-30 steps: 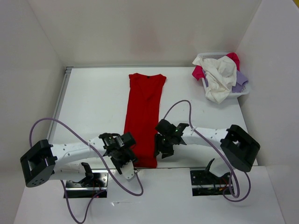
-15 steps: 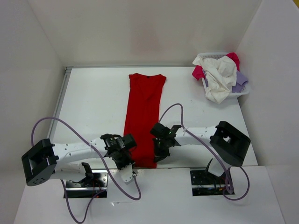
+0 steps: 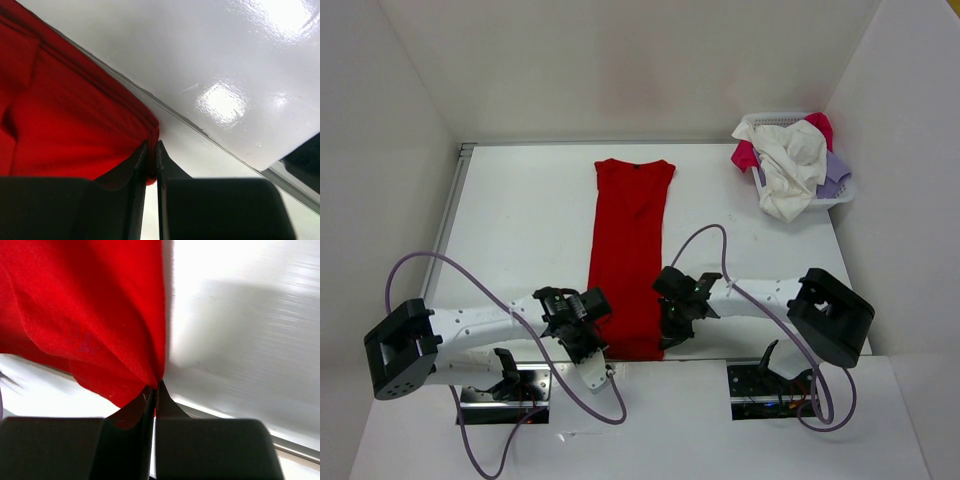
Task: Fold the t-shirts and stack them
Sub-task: Grab the bottom of the folded rectangular tshirt with both arms
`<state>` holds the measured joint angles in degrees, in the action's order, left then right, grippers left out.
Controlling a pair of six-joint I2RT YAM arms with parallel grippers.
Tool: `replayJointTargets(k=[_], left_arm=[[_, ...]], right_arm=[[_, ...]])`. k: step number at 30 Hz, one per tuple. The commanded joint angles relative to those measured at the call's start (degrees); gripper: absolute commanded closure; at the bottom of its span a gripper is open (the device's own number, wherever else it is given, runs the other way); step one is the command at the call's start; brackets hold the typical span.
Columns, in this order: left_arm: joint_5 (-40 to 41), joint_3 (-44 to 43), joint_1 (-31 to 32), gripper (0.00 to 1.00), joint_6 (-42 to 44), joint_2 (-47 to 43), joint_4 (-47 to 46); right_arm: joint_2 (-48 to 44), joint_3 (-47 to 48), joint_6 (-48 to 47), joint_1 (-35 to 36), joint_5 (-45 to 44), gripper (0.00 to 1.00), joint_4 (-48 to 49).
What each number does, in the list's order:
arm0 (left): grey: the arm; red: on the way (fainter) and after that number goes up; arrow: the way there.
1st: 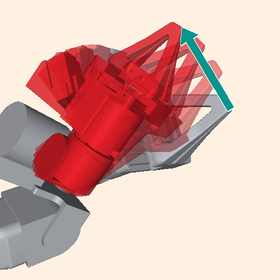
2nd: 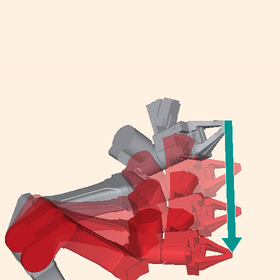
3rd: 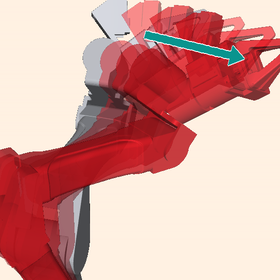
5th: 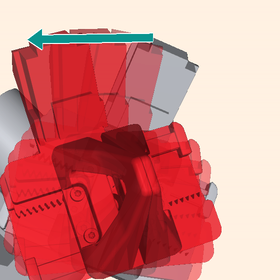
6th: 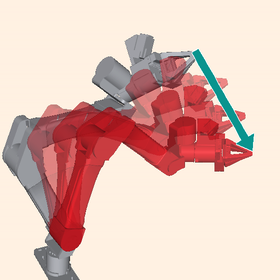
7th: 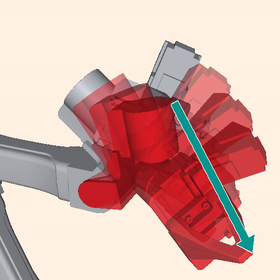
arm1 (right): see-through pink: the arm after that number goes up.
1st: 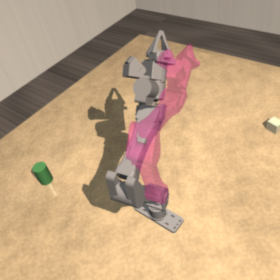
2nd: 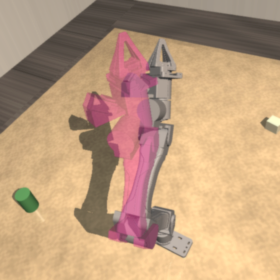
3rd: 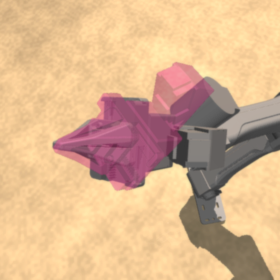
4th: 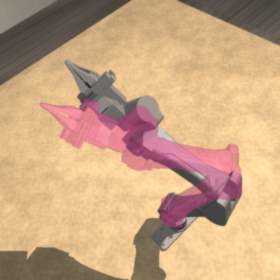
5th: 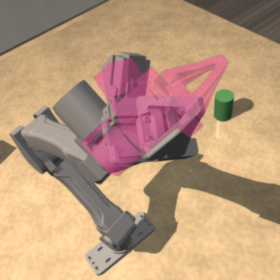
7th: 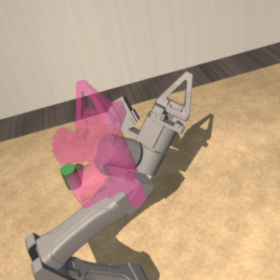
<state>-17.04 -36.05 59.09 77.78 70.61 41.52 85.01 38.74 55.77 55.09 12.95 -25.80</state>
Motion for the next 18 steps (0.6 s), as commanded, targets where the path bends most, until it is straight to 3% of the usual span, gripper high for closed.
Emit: replayJointTargets(k=[1, 3, 4, 8, 10, 11, 16, 18], left_arm=[[0.33, -2.26, 0.24, 0.84, -0.87, -1.00, 5.06], [0.34, -2.97, 0.24, 0.82, -0.35, -1.00, 5.85], [0.34, -2.97, 0.24, 0.73, -0.35, -1.00, 5.86], [-0.19, -3.50, 0.24, 0.62, 0.18, -1.00, 6.47], [-0.19, -4.11, 0.24, 0.39, 0.18, -1.00, 7.09], [-0.19, -4.72, 0.76, 0.33, 0.18, -1.00, 7.78], [3.31, -5.78, 0.76, 0.14, 2.99, -1.52, 8.08], [8.31, -2.45, 0.76, 0.12, 0.01, -2.05, 1.06]], right_arm=[[-2.13, -1.30, -0.57, -0.42, -2.84, 1.00, -3.55], [-2.13, -0.77, -1.18, -0.42, -2.84, 1.00, -3.55], [-2.13, -0.77, -1.19, -0.42, -2.84, 1.00, -3.55], [-0.03, 0.80, -2.94, -0.42, -2.84, 0.91, -4.08], [-0.02, 0.81, -2.95, -0.42, -2.84, 0.86, -4.08], [-0.02, 0.81, -3.47, -0.42, -2.84, 0.84, -4.08], [-0.55, 1.42, -3.47, -0.42, -2.32, 0.47, -4.08], [-1.16, 1.42, -3.47, -0.42, -2.32, 0.44, -4.08]])
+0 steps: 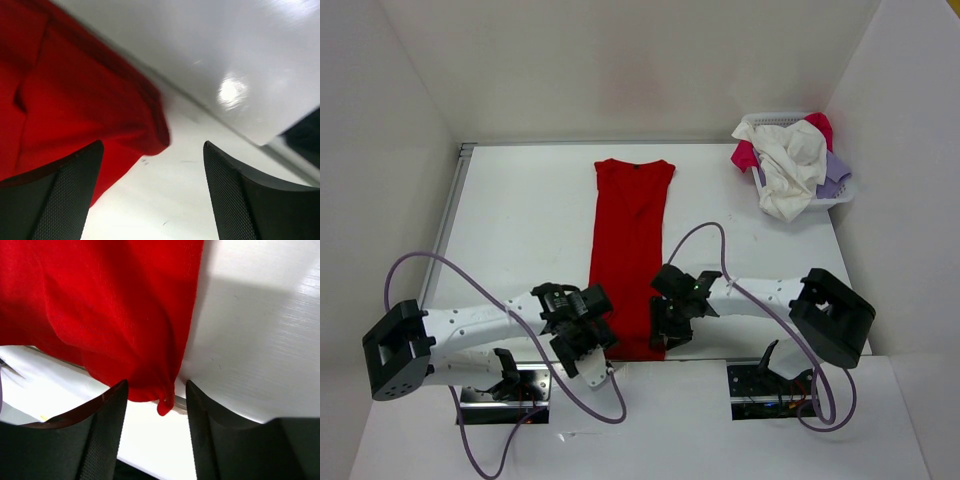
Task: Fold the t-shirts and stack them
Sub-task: Grab the bottom of the folded rectangular tshirt with both arms
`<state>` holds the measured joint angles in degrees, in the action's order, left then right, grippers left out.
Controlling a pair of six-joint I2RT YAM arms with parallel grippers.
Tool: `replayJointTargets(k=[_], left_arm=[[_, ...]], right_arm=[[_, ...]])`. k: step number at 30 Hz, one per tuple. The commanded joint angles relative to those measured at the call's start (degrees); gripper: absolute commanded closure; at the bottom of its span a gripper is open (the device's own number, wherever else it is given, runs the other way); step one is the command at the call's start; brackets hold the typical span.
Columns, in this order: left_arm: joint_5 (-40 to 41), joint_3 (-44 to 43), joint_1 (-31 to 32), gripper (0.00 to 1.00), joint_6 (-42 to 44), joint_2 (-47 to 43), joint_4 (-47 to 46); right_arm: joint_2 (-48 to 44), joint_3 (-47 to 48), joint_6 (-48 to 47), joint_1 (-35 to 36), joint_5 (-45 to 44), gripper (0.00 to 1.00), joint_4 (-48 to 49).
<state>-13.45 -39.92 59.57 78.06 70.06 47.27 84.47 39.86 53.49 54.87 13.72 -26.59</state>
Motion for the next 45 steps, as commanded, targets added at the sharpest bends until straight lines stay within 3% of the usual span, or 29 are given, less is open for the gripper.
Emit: replayJointTargets(k=[1, 5, 9, 12, 16, 19, 22, 23, 27, 28, 34, 40, 45], left_arm=[[5.53, 2.21, 0.28, 0.12, 1.64, -1.51, -4.73], [2.21, 3.35, 0.28, 0.12, 6.23, -0.98, -6.30], [0.28, 4.94, 0.28, 0.32, 8.16, 0.25, -9.38], [-1.30, 4.94, 0.28, 0.59, 8.16, 0.25, -8.86], [-5.17, 4.94, 0.28, 0.67, 7.64, 0.25, -8.33], [-5.80, 4.94, 0.28, 0.82, 6.94, -0.27, -8.33], [-5.80, 4.94, 0.28, 0.90, 5.79, -0.89, -8.33], [-5.80, 4.94, 0.28, 0.90, 5.79, -0.89, -8.33], [-5.80, 5.55, 0.28, 0.94, 3.85, -2.03, -7.80], [-5.80, 5.56, 0.28, 0.94, 2.81, -2.73, -7.80], [1.23, 6.08, -0.59, 1.00, -9.93, -6.51, -13.59], [1.06, -1.55, -8.85, 1.00, -20.83, -6.52, -16.67], [1.06, -6.56, -17.63, 1.00, -27.68, -2.22, -21.50]], right_arm=[[-1.23, 0.31, -1.20, -0.20, -2.30, 0.43, -3.29], [-2.63, -0.31, -1.20, -0.20, -0.27, 0.43, -4.61], [-5.01, -1.70, -0.58, -0.20, 0.78, 0.43, -5.40], [-4.49, -2.33, 0.03, -0.20, 2.27, 0.45, -4.00], [-2.03, -2.33, 0.03, -0.20, 4.56, 0.51, -1.63], [-0.35, -1.80, -1.11, -0.20, 5.09, 0.54, -1.62], [0.17, -2.41, -1.11, -0.20, 5.88, 0.61, -0.05], [0.17, -2.41, -1.11, -0.20, 6.41, 0.63, -0.04], [0.70, -2.41, -1.11, -0.20, 6.94, 0.87, 0.49], [0.70, -2.41, -1.11, -0.20, 6.94, 0.99, 0.49], [-2.72, 2.50, -2.69, -1.52, 3.17, 1.00, -6.43], [-3.26, 11.11, -9.53, -8.19, 0.71, 1.00, -12.95], [2.53, 21.21, -15.61, -12.94, 0.17, 1.00, -15.77]])
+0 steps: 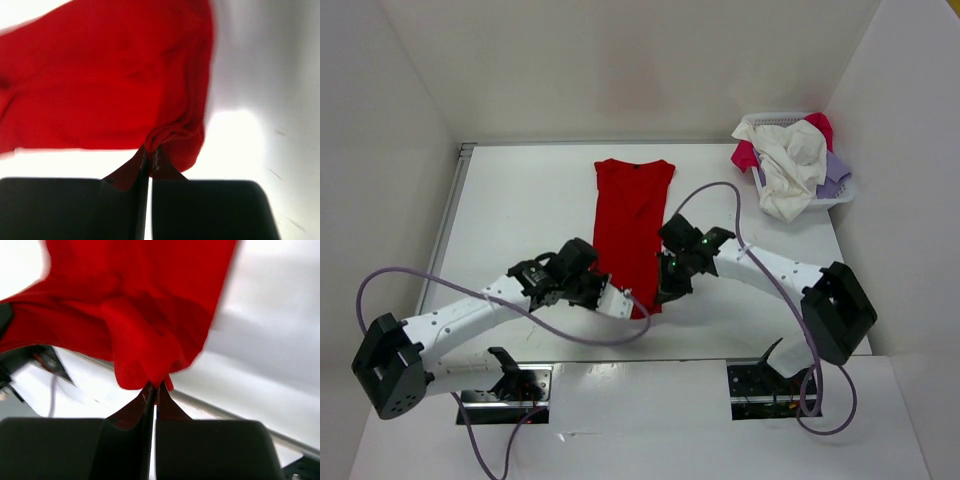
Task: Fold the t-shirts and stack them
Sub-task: Fold the folded rectangular tshirt in 1/3 of the way
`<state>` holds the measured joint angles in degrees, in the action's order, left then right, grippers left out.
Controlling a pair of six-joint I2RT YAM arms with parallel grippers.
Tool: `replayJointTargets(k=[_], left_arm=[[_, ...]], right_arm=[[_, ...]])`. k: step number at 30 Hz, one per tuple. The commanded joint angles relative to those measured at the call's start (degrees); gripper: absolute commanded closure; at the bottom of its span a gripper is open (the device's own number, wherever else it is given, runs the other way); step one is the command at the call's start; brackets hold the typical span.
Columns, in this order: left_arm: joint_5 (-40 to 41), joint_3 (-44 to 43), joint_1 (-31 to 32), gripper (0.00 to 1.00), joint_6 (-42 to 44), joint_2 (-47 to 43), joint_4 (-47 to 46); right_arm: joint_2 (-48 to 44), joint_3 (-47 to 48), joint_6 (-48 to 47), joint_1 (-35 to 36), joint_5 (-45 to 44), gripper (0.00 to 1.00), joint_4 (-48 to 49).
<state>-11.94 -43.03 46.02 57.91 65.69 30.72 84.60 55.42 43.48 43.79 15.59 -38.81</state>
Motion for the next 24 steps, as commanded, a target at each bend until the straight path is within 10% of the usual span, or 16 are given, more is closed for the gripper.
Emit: replayJointTargets(k=[1, 9, 24], left_arm=[[-0.45, -4.34, -7.49, 1.00, -8.33, 3.03, -5.66], [-2.82, -16.47, -20.52, 1.00, -10.27, 16.74, -13.48], [-2.29, -24.92, -23.17, 1.00, -9.22, 31.16, -29.75]], right_arm=[[3.55, 8.62, -6.56, -3.61, -1.71, 1.00, -4.34], [14.71, 24.10, -13.68, -11.61, -1.01, 1.00, -4.87], [33.00, 43.28, -17.21, -19.00, 1.19, 1.00, -7.25]])
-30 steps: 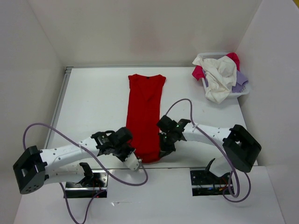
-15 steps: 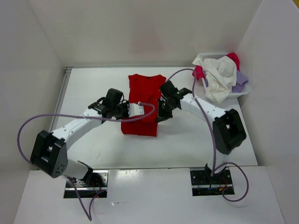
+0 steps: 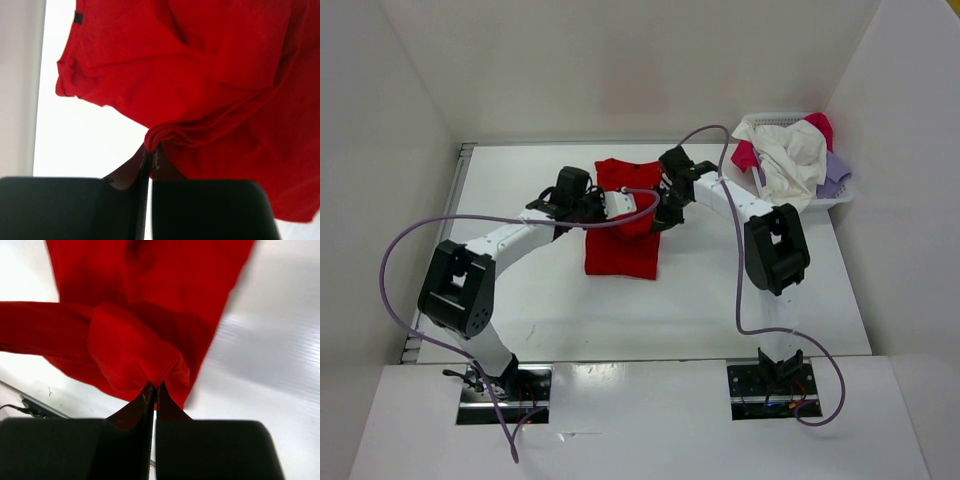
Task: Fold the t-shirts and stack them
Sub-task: Fold the folded rectangular tshirt in 1/3 of the way
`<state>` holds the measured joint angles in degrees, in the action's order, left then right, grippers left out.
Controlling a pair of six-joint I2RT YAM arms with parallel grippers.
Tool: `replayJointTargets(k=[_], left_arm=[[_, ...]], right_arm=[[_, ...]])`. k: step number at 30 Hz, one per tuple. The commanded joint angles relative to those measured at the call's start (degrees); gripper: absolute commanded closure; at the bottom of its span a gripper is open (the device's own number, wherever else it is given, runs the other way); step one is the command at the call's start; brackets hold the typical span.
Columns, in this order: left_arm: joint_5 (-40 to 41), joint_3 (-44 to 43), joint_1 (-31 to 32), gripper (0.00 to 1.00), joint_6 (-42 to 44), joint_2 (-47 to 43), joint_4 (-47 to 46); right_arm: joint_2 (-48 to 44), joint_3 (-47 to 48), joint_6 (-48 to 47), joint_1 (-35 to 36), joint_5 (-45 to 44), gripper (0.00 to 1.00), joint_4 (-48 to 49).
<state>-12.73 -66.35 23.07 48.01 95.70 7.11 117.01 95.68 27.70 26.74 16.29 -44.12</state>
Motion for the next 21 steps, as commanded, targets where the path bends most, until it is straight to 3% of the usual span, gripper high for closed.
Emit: replayJointTargets(k=[1, 4, 10, 14, 16, 19, 21], left_arm=[[-1.51, -1.59, -0.22, 1.00, 1.29, 1.94, -6.93], [-0.98, -0.36, -0.22, 1.00, 1.91, 3.08, -8.78], [0.42, 1.30, -0.22, 0.89, 1.91, 5.46, -13.34], [3.06, 2.44, -0.22, 0.78, 1.91, 6.60, -15.11], [3.76, 2.98, -0.22, 0.68, 1.91, 7.22, -16.34], [6.57, 2.98, -0.22, 0.53, -0.02, 7.74, -17.04], [10.68, 2.98, -0.22, 0.40, -1.33, 7.75, -18.18]], right_arm=[[0.59, 3.02, -1.42, -3.00, 1.01, 1.00, -1.94], [2.69, 5.82, -1.42, -3.71, 2.24, 1.00, -1.32], [8.41, 11.54, -3.36, -4.24, 2.78, 1.00, -3.96], [9.73, 12.07, -3.36, -6.26, 4.01, 0.82, -3.25], [10.25, 12.77, -3.36, -6.79, 4.53, 0.66, -1.59], [7.99, 13.57, -3.36, -8.37, 5.93, 0.51, 0.94], [5.00, 12.61, -4.06, -8.37, 5.42, 0.51, 2.80]])
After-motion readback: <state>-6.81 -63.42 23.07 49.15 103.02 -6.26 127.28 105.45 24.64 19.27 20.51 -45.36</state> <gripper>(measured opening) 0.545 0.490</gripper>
